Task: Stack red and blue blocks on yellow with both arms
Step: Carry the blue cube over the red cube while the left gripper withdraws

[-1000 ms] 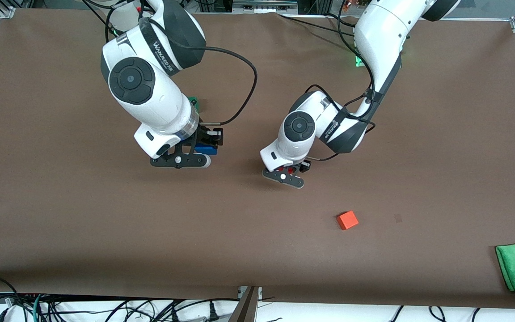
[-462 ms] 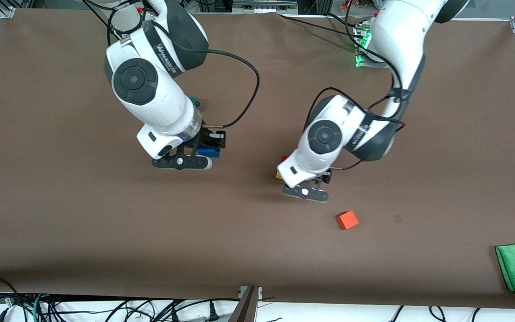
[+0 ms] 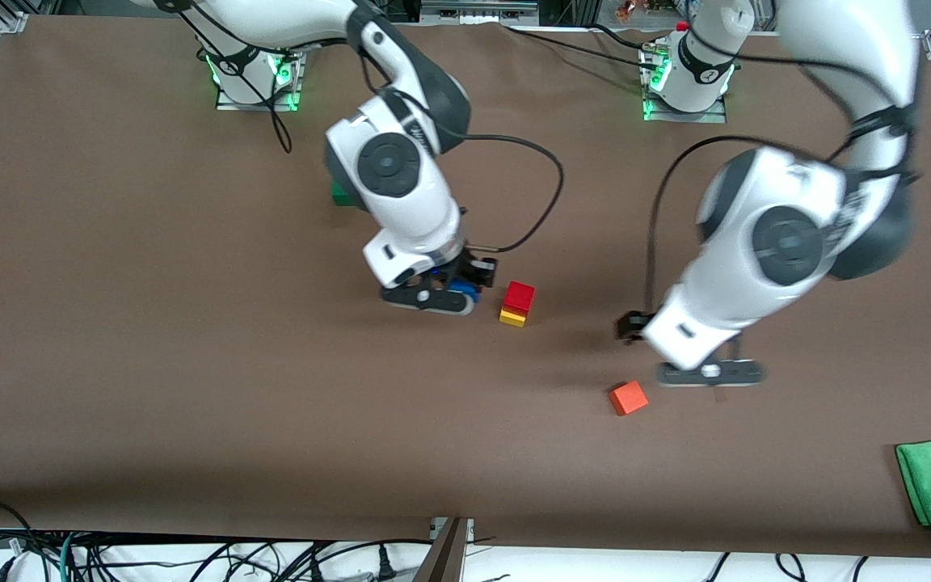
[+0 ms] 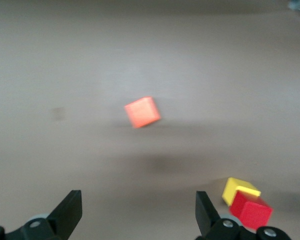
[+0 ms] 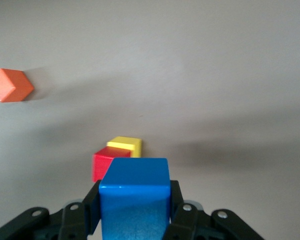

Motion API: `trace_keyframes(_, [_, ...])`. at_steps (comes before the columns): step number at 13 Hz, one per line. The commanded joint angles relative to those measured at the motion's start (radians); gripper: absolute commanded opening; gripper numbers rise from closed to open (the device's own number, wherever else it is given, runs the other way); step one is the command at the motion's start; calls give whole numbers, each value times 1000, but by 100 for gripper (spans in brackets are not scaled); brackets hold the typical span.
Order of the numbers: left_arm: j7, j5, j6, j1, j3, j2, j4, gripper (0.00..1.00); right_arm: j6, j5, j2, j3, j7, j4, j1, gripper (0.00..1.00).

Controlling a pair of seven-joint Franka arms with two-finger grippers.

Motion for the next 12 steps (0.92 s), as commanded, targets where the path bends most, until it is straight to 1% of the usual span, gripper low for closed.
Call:
trace_keyframes(1, [85, -30, -116, 133, -9, -111, -26, 100, 96, 8, 45, -6, 143, 28, 44, 22])
trace_keyframes(2, [175, -46, -140, 158, 0, -152, -40, 100, 127, 5, 62, -9, 171, 28, 67, 22])
trace_keyframes(3, [228, -52, -161, 183, 24, -183, -46, 100, 153, 3, 76, -11, 175, 28, 76, 22])
trace_keyframes(5, [244, -79, -219, 213, 37, -252, -72, 100, 196, 2, 103, -14, 179, 28, 87, 22])
trace_keyframes(7, [245, -84, -224, 253, 38, -340, -153, 100, 227, 2, 125, -15, 179, 27, 95, 22])
trace_keyframes(9, [245, -87, -226, 258, 60, -395, -214, 100, 228, 2, 138, -14, 179, 25, 95, 22])
trace_keyframes(10, [245, -89, -229, 250, 73, -400, -219, 100, 228, 2, 145, -14, 179, 25, 95, 22])
trace_keyframes(12, [245, -105, -233, 264, 74, -377, -212, 100, 230, 5, 149, -11, 179, 23, 95, 24])
